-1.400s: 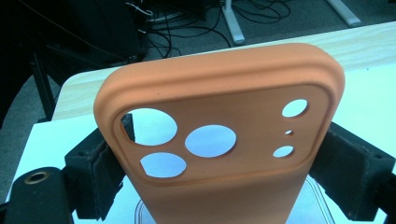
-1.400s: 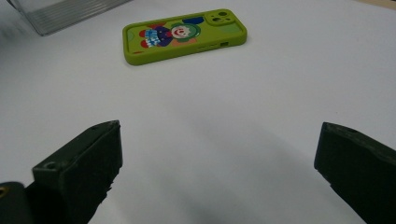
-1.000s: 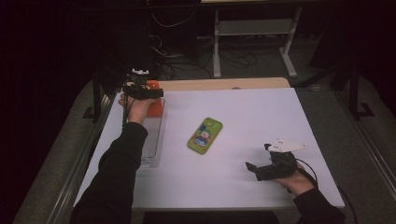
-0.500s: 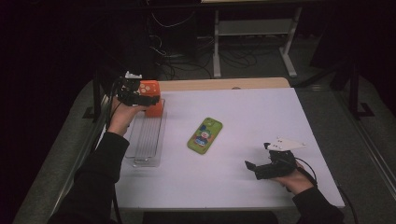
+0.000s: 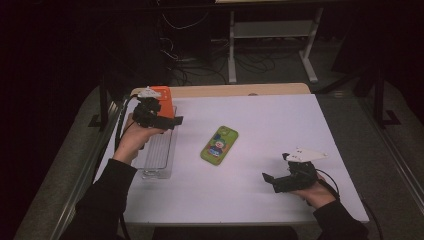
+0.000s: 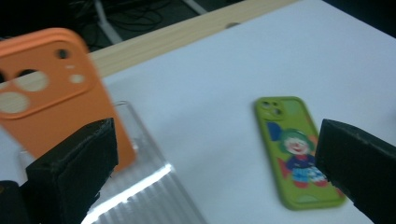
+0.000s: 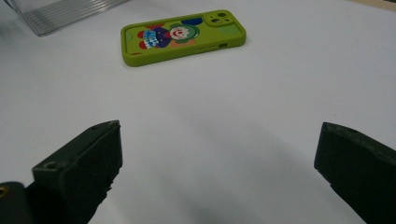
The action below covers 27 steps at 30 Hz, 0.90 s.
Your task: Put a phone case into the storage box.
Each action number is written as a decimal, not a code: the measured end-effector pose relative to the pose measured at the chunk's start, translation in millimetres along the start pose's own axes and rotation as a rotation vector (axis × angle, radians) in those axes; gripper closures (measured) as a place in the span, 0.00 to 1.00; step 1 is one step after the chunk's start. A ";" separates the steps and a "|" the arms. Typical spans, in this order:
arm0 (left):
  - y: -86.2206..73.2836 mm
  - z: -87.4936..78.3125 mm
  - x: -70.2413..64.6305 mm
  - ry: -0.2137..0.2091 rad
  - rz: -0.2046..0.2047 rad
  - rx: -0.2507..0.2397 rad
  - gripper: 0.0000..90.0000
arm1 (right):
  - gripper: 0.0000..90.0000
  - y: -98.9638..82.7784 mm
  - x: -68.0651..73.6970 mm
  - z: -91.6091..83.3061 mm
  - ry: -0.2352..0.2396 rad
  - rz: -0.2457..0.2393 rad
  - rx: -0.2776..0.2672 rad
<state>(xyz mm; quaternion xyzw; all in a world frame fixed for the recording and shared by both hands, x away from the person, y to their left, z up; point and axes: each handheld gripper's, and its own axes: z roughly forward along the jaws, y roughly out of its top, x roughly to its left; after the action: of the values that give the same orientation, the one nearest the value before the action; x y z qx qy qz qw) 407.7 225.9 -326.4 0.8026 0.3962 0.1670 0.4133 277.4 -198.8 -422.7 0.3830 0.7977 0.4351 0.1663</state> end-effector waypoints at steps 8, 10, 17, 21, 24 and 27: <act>-5.7 5.3 -26.9 -0.066 0.027 0.002 0.00 | 0.00 -0.6 -0.3 -0.7 0.000 0.004 0.002; -7.7 8.1 -32.9 -0.081 0.036 0.003 0.00 | 0.00 -0.4 -0.1 -0.7 0.001 0.003 0.001; -14.0 23.9 -52.6 -0.122 0.064 0.040 0.08 | 0.00 -0.1 -0.1 -0.2 0.001 0.002 0.002; -16.7 33.1 -59.8 -0.135 0.055 0.045 0.17 | 0.00 0.7 -0.8 0.9 0.005 0.000 0.005; -17.0 37.2 -64.5 -0.137 0.066 0.053 0.28 | 0.00 1.3 -0.4 1.6 0.007 -0.006 0.003; -17.8 44.1 -69.4 -0.111 0.060 0.081 0.44 | 0.00 0.5 0.9 0.8 0.013 -0.009 0.006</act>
<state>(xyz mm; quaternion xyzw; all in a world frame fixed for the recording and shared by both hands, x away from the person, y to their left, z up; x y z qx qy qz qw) 381.4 154.9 -363.1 0.8382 0.3551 0.1183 0.3966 277.5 -197.5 -422.7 0.3771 0.8017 0.4346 0.1620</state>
